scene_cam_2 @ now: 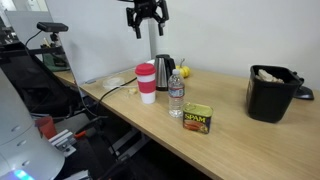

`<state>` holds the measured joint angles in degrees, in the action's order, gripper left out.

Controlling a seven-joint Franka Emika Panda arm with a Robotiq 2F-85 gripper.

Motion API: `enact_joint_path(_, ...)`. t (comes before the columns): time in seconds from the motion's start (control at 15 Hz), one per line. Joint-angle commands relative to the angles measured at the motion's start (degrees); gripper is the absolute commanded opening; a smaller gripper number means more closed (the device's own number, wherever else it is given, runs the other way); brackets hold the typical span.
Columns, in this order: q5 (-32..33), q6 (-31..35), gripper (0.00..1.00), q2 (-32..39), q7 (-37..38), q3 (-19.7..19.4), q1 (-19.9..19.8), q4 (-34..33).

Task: Move the pink and white coffee cup to the right side of the table

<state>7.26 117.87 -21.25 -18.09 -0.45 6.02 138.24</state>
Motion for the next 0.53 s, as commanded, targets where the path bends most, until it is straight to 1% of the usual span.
enact_joint_path(0.0, 1.6, -0.8, 1.00, 0.2, -3.7, 1.8, 1.7, 2.3)
enact_joint_path(0.13, 4.2, -0.6, 1.00, 1.8, -4.0, 3.6, 2.5, 3.8)
enact_joint_path(0.47, 15.3, 0.2, 1.00, 6.0, -3.3, 8.5, 4.3, 4.9)
